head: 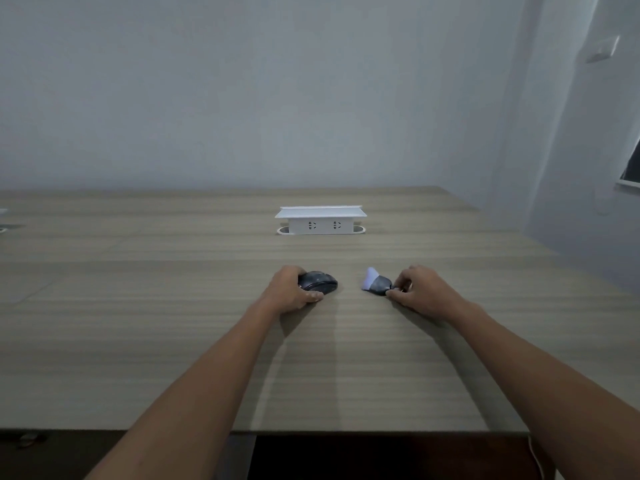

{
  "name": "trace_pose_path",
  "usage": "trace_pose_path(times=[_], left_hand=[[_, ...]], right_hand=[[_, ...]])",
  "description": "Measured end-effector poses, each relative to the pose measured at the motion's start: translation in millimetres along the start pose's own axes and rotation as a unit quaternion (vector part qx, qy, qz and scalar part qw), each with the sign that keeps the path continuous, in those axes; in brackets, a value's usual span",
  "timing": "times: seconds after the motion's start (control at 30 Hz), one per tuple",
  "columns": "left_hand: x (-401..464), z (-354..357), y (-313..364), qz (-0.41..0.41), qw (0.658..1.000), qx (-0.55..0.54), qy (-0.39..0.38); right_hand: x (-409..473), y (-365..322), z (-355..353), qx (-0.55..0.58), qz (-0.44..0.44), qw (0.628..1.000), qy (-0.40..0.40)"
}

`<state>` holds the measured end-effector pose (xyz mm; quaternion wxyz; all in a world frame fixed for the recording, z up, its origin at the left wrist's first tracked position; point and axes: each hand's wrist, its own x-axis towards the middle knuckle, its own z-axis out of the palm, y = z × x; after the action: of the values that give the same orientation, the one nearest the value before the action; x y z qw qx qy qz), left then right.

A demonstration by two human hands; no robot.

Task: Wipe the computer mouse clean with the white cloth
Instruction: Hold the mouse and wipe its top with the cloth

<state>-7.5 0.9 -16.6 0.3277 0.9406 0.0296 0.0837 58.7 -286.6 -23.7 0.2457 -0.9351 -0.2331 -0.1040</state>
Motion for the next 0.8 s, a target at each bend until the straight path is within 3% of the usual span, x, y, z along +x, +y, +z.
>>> trace_pose_path(times=[0.2,0.43,0.8], left_hand=[[-3.6,-3.6,0.0,0.041,0.997,-0.023,-0.053],[-5.7,-7.2,2.1,0.085,0.99,-0.023,-0.113],[-0.7,-4.3,7.9,0.058,0.989,-0.036,-0.129]], right_hand=[[9.2,-6.0,-15.3,0.093,0.038,0.995,0.005],[18.1,-27.1,-40.1,0.238,-0.004,0.97,-0.044],[28.6,-57.4,-41.1,0.296,0.007,0.953,-0.066]])
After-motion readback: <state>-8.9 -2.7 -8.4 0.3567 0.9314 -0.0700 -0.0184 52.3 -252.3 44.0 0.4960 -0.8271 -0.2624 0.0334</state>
